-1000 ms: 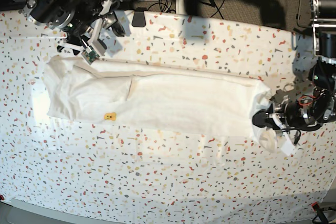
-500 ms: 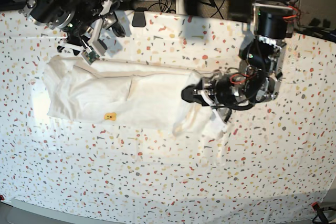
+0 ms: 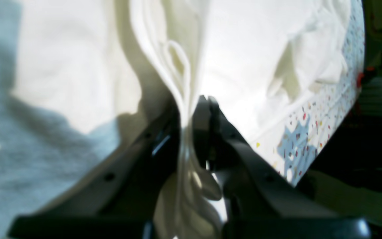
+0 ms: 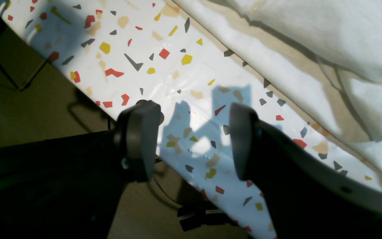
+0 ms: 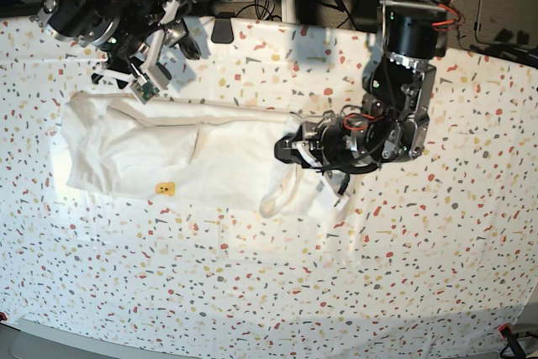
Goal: Fold the T-shirt properly
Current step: 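Grasp the shirt end with the left gripper and fold it toward the right gripper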
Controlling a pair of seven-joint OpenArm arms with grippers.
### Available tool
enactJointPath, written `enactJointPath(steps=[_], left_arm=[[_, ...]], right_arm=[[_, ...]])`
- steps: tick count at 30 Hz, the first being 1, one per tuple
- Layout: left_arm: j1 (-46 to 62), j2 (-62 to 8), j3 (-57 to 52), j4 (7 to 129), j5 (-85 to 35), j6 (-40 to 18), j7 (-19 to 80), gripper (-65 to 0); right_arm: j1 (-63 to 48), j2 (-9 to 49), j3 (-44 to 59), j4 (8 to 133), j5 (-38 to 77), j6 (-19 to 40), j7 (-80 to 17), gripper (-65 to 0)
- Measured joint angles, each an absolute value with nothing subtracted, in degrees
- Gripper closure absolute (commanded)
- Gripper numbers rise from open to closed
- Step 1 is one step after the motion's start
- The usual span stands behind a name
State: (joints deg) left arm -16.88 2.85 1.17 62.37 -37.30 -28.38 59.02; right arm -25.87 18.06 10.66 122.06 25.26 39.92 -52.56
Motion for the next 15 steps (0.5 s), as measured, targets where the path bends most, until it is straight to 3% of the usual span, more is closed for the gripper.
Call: enactJointPath(steps=[15], left_arm=[[-18.59, 2.94, 1.17, 62.37, -40.53, -25.63, 59.11, 0.0]], right_arm=[[-25.87, 18.06, 10.66, 122.06, 25.26, 39.92, -52.56, -34.2]])
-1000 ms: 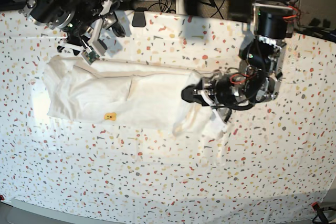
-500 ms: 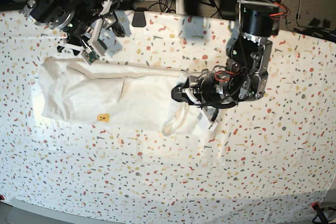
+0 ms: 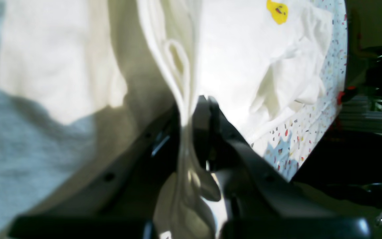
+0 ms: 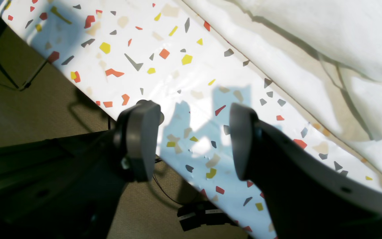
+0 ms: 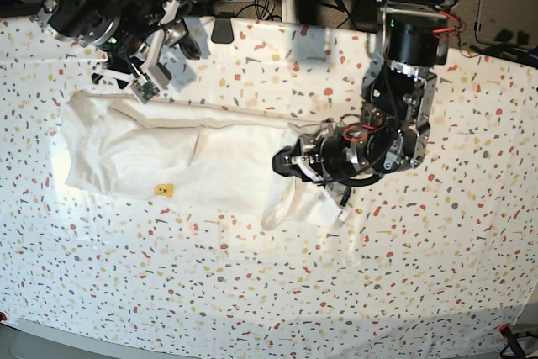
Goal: Fold the T-shirt properly
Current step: 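Grasp the shirt end with the left gripper and fold it toward the right gripper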
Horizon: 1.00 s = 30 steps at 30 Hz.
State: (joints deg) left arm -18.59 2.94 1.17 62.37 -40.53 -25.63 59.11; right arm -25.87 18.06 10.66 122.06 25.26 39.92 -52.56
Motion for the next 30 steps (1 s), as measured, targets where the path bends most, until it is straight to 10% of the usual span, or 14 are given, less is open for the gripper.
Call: enactJointPath(steps=[22, 27, 30], left_arm=[[-19.07, 8.10, 1.13, 62.37, -31.97, -25.89, 57.60, 0.0], [-19.09, 8.05, 1.10, 62.37, -40.75, -25.93, 62.28, -31.1], [-19.27, 8.10, 1.13, 62.37, -52.31, -30.61, 69.14, -36.8]], right_arm=[[-25.89, 18.09, 10.66, 122.06, 25.23, 39.92, -52.56, -34.2], [-25.87, 18.06, 10.66, 122.06, 25.28, 39.92, -52.56, -34.2], [-25.87, 18.09, 10.66, 122.06, 25.26, 39.92, -52.56, -34.2]])
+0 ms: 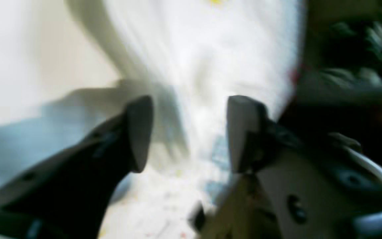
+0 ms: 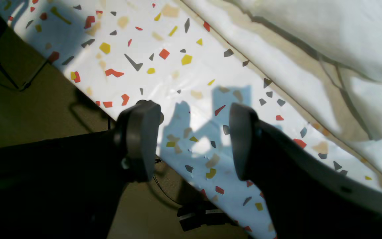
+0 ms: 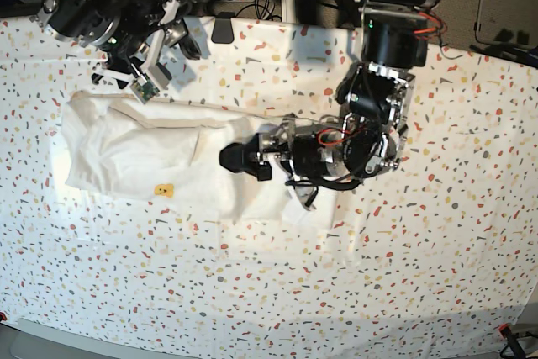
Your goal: Fold the T-shirt properly
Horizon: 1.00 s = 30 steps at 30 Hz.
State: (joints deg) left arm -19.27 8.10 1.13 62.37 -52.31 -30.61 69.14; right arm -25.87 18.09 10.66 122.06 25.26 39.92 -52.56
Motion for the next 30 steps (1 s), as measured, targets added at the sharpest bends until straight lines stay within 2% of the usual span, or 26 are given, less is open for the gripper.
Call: enactJointPath(steps=[3, 5, 8, 12, 16, 19, 24, 30], left_arm=[[-19.55, 8.25, 1.17, 62.39, -63.16, -31.53, 70.74, -36.8], [-19.90, 8.23, 1.17, 62.39, -64.77, -31.73, 70.15, -36.8], [-20.84, 8.10, 1.17, 62.37, -62.81, -33.10, 69.19, -36.8], [-23.00, 8.10, 1.17, 62.37, -62.74, -32.97, 68.07, -36.8], [-25.82, 8.10, 1.17, 62.46, -57.69, -33.12, 67.70, -36.8], [-27.35, 8.12, 1.17, 62.48, -50.59, -33.23, 62.70, -36.8], [-29.10, 8.10, 1.13, 62.48, -46.48, -33.10, 58.67, -36.8], [-28.75, 8.12, 1.13, 62.46, -46.39, -33.08, 59.37, -36.8]], right_arm=[[-25.87, 18.06, 10.66, 122.08, 25.26, 39.92, -52.56, -34.2], [-25.87, 18.06, 10.66, 122.08, 25.26, 39.92, -52.56, -34.2], [-25.89, 18.06, 10.66, 122.08, 25.26, 39.86, -51.81, -34.3], [-24.82, 18.00, 12.43, 122.10, 29.08, 35.77, -51.22, -34.3], [-21.21, 17.91, 21.50, 122.08, 28.88, 29.76, -51.99, -34.2], [-17.30, 17.89, 30.44, 120.29, 31.90, 28.67, -54.68, -34.2], [-8.45, 18.44, 41.01, 110.37, 35.70, 29.15, -56.84, -34.3], [-0.62, 24.56, 41.91, 90.54, 35.09, 35.14, -58.76, -34.3]])
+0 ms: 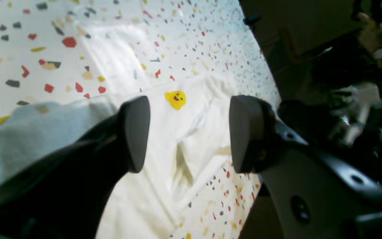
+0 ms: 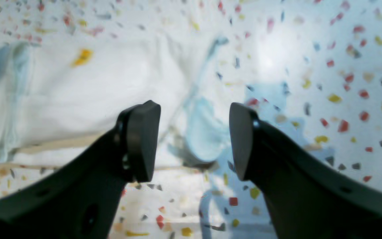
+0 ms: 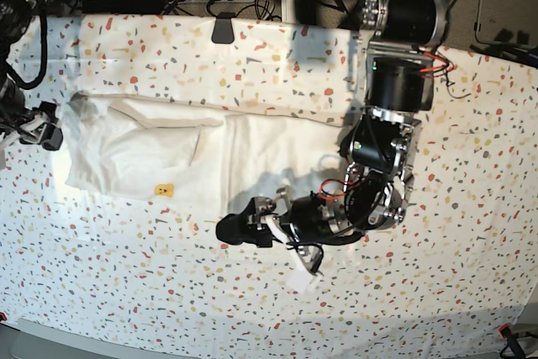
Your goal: Fold the T-shirt properly
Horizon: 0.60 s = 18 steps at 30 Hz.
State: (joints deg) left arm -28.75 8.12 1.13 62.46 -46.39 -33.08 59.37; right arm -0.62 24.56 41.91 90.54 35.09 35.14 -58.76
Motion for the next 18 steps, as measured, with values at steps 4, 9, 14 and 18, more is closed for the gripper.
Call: enactJointPath(steps=[4, 9, 14, 18], left_arm=[[-28.80, 8.12, 1.13, 62.48, -46.54, -33.08, 59.51, -36.8], [-28.82, 8.12, 1.13, 62.46, -46.39, -33.12, 59.31, -36.8], [-28.75, 8.10, 1.13, 62.48, -46.35, -33.01, 58.22, -36.8], [-28.75, 8.10, 1.13, 62.48, -46.39, -33.01, 58.22, -36.8]], right_arm=[[6.22, 29.26, 41.60, 78.04, 38.24, 35.88, -60.25, -34.3], [12.34, 36.77, 41.65, 64.16, 45.67, 38.41, -61.73, -34.3], [15.11, 40.05, 41.76, 60.31, 45.43, 38.44, -63.64, -34.3], [16.88, 41.95, 41.78, 60.36, 45.58, 38.46, -64.90, -34.3]])
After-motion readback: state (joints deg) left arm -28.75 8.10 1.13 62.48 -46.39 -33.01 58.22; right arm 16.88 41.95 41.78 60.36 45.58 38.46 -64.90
